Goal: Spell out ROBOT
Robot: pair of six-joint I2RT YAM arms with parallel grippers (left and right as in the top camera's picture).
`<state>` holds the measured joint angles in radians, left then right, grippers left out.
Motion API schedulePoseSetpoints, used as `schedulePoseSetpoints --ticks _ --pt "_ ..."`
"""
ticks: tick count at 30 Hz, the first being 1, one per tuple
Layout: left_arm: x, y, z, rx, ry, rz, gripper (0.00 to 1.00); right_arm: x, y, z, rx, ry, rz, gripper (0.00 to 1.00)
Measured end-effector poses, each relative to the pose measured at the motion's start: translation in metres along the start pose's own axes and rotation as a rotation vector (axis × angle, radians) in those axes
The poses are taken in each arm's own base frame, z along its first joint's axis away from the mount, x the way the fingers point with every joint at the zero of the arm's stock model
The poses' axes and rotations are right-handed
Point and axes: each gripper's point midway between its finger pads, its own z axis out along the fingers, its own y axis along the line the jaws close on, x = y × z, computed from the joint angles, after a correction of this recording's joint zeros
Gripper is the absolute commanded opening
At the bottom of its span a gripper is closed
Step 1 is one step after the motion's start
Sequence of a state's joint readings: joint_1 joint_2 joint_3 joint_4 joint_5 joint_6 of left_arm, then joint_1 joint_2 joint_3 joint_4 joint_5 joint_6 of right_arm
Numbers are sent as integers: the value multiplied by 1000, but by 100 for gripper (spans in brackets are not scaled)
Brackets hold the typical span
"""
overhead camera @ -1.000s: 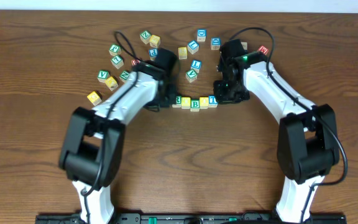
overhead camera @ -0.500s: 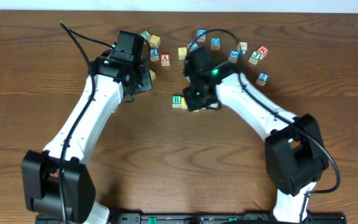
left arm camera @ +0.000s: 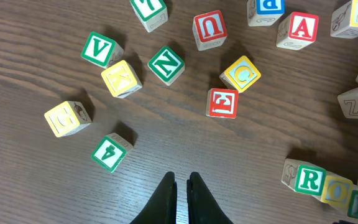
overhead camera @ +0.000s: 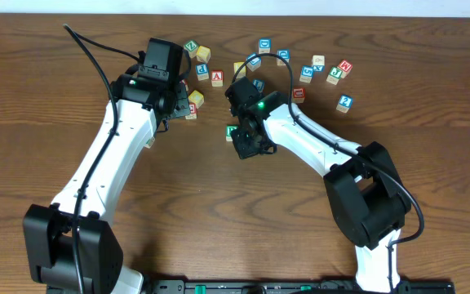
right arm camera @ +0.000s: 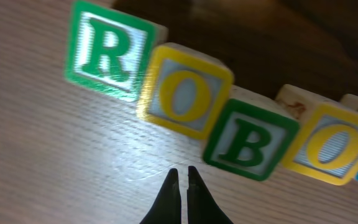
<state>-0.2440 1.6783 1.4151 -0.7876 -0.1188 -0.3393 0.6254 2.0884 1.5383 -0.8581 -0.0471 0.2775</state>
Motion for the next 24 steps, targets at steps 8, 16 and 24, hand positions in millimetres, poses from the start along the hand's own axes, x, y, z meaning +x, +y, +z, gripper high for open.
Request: schedulePoseSetpoints --ticks 8,16,24 --pt "0 0 0 -1 0 0 8 -3 -8 1 46 -14 22 1" --pt "0 1 0 -2 1 0 8 -3 -12 2 72 -18 26 1" --pt "1 1 0 -4 6 1 8 -6 -14 2 81 -29 26 1"
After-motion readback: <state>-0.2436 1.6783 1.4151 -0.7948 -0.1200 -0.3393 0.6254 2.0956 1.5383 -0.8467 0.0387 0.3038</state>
